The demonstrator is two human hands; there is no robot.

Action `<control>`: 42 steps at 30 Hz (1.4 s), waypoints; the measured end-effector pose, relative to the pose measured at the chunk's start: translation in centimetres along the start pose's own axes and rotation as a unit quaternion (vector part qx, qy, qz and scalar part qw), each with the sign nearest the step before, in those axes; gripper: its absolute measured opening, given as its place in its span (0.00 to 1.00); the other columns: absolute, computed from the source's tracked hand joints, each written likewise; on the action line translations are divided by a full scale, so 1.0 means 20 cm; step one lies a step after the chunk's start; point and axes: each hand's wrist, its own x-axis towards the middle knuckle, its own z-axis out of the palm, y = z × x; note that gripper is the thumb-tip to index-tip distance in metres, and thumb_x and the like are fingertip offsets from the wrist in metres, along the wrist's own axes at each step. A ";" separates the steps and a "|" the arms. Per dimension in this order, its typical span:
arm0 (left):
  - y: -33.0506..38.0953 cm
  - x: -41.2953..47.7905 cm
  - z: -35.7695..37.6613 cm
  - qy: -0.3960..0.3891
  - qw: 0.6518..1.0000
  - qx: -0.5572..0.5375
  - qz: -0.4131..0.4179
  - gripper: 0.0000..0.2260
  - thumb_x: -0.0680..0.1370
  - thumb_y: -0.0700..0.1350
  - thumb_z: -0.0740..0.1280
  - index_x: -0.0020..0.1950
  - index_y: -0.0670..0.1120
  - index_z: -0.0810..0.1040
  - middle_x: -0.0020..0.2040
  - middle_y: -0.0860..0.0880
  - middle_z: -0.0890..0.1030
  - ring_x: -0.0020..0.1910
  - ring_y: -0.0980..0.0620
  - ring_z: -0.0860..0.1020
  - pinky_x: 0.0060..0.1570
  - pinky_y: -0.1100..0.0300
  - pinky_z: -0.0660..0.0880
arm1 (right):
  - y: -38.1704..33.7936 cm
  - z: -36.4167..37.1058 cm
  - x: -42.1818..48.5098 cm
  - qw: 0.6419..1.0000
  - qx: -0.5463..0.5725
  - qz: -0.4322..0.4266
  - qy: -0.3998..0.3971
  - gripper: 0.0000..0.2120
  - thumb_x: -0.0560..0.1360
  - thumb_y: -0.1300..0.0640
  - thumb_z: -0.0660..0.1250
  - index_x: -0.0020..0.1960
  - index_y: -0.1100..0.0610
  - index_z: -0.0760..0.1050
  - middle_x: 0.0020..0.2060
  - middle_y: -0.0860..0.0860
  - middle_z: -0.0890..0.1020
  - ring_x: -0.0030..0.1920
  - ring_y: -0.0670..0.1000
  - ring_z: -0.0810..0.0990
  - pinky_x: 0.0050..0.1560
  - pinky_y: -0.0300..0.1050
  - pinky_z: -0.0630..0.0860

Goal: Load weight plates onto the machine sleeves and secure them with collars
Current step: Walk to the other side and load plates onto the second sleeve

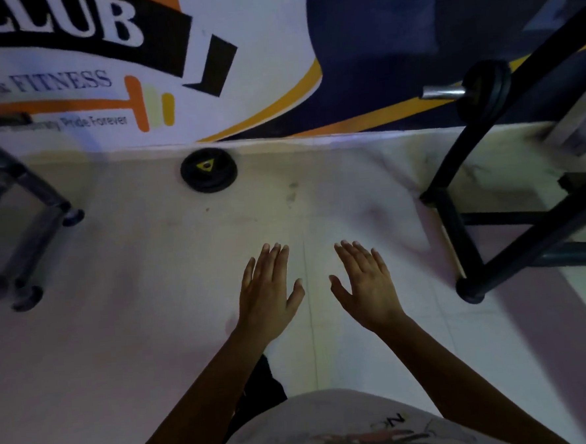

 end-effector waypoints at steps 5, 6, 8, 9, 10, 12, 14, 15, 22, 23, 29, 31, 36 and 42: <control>-0.26 0.66 0.03 -0.020 0.996 -0.012 0.083 0.26 0.76 0.50 0.62 0.72 0.42 0.61 0.71 0.42 0.66 0.72 0.44 0.60 0.69 0.50 0.52 | 0.04 0.10 0.55 0.997 -0.019 0.073 0.026 0.26 0.78 0.49 0.59 0.72 0.58 0.60 0.70 0.57 0.66 0.72 0.56 0.61 0.70 0.52 0.48; -0.30 0.79 0.03 -0.024 0.995 -0.013 0.098 0.26 0.76 0.50 0.62 0.72 0.42 0.61 0.71 0.42 0.66 0.72 0.44 0.60 0.69 0.50 0.53 | 0.04 0.11 0.66 0.995 -0.024 0.088 0.030 0.26 0.78 0.49 0.59 0.72 0.58 0.59 0.70 0.56 0.66 0.72 0.56 0.60 0.70 0.51 0.46; -0.37 1.05 0.03 -0.038 0.991 -0.020 0.124 0.26 0.76 0.50 0.61 0.72 0.42 0.61 0.72 0.43 0.65 0.73 0.45 0.59 0.69 0.50 0.52 | 0.06 0.12 0.86 0.992 -0.030 0.122 0.034 0.26 0.78 0.48 0.58 0.72 0.57 0.58 0.71 0.56 0.65 0.72 0.55 0.59 0.70 0.50 0.44; -0.40 1.17 0.03 -0.044 0.989 -0.025 0.138 0.26 0.76 0.50 0.62 0.72 0.42 0.61 0.72 0.43 0.65 0.73 0.45 0.59 0.70 0.50 0.52 | 0.08 0.12 0.95 0.989 -0.032 0.140 0.039 0.26 0.78 0.48 0.57 0.73 0.57 0.58 0.71 0.56 0.65 0.72 0.55 0.59 0.70 0.49 0.44; -0.42 1.29 0.04 -0.048 0.987 -0.030 0.153 0.26 0.76 0.49 0.62 0.72 0.42 0.61 0.72 0.42 0.66 0.73 0.44 0.59 0.70 0.50 0.52 | 0.10 0.12 1.05 0.986 -0.034 0.155 0.046 0.26 0.78 0.48 0.57 0.73 0.57 0.58 0.71 0.55 0.65 0.72 0.55 0.59 0.70 0.49 0.44; -0.43 1.52 0.07 -0.056 0.982 -0.039 0.178 0.26 0.76 0.48 0.63 0.71 0.41 0.63 0.70 0.41 0.67 0.72 0.43 0.61 0.69 0.48 0.54 | 0.15 0.12 1.22 0.980 -0.037 0.184 0.058 0.26 0.78 0.47 0.57 0.72 0.57 0.58 0.71 0.55 0.65 0.72 0.55 0.59 0.70 0.49 0.45; -0.43 1.73 0.12 -0.067 0.975 -0.049 0.206 0.26 0.75 0.47 0.65 0.70 0.40 0.64 0.69 0.40 0.69 0.71 0.42 0.63 0.68 0.47 0.56 | 0.22 0.12 1.38 0.973 -0.039 0.217 0.068 0.26 0.78 0.48 0.57 0.72 0.57 0.58 0.71 0.56 0.65 0.72 0.55 0.59 0.71 0.50 0.46; -0.41 1.86 0.16 -0.074 0.970 -0.053 0.223 0.26 0.75 0.47 0.65 0.70 0.39 0.65 0.69 0.40 0.69 0.70 0.42 0.63 0.68 0.46 0.57 | 0.28 0.12 1.47 0.968 -0.040 0.235 0.074 0.26 0.78 0.48 0.57 0.72 0.57 0.58 0.71 0.56 0.65 0.72 0.55 0.59 0.71 0.50 0.46; -0.22 2.59 0.49 -0.093 0.944 -0.063 0.309 0.27 0.74 0.47 0.67 0.69 0.39 0.65 0.67 0.39 0.71 0.68 0.40 0.66 0.66 0.45 0.60 | 0.74 0.13 1.93 0.944 -0.047 0.307 0.108 0.27 0.78 0.47 0.56 0.73 0.55 0.55 0.73 0.54 0.61 0.74 0.53 0.54 0.71 0.48 0.41; -0.18 2.70 0.52 -0.100 0.942 -0.066 0.315 0.27 0.74 0.47 0.67 0.69 0.39 0.65 0.67 0.39 0.71 0.68 0.40 0.66 0.66 0.45 0.60 | 0.82 0.11 2.00 0.940 -0.049 0.318 0.111 0.27 0.78 0.47 0.56 0.73 0.55 0.55 0.73 0.54 0.61 0.74 0.53 0.54 0.71 0.48 0.41; 0.15 3.35 0.73 -0.119 0.911 -0.071 0.389 0.26 0.73 0.47 0.67 0.68 0.38 0.67 0.66 0.38 0.73 0.67 0.40 0.69 0.64 0.43 0.63 | 1.30 -0.04 2.38 0.914 -0.068 0.376 0.136 0.26 0.78 0.48 0.57 0.73 0.57 0.58 0.72 0.55 0.63 0.73 0.53 0.55 0.71 0.48 0.41; 0.27 3.52 0.80 -0.135 0.903 -0.081 0.399 0.26 0.74 0.48 0.65 0.68 0.38 0.66 0.66 0.39 0.72 0.67 0.40 0.68 0.65 0.44 0.62 | 1.44 -0.10 2.47 0.902 -0.067 0.400 0.147 0.26 0.78 0.49 0.59 0.72 0.57 0.59 0.71 0.56 0.65 0.73 0.54 0.57 0.72 0.50 0.44; 0.57 3.95 1.02 -0.169 0.865 -0.102 0.461 0.27 0.75 0.50 0.62 0.71 0.39 0.62 0.69 0.40 0.68 0.71 0.42 0.62 0.68 0.46 0.58 | 1.82 -0.19 2.68 0.871 -0.069 0.456 0.168 0.26 0.77 0.50 0.60 0.72 0.57 0.59 0.71 0.56 0.64 0.73 0.54 0.58 0.72 0.50 0.45; 1.01 4.45 1.32 -0.189 0.797 -0.120 0.561 0.25 0.74 0.47 0.66 0.68 0.37 0.67 0.65 0.37 0.72 0.67 0.39 0.68 0.65 0.43 0.63 | 2.30 -0.30 2.93 0.810 -0.063 0.540 0.218 0.25 0.78 0.50 0.58 0.72 0.56 0.58 0.71 0.56 0.64 0.72 0.54 0.57 0.72 0.50 0.47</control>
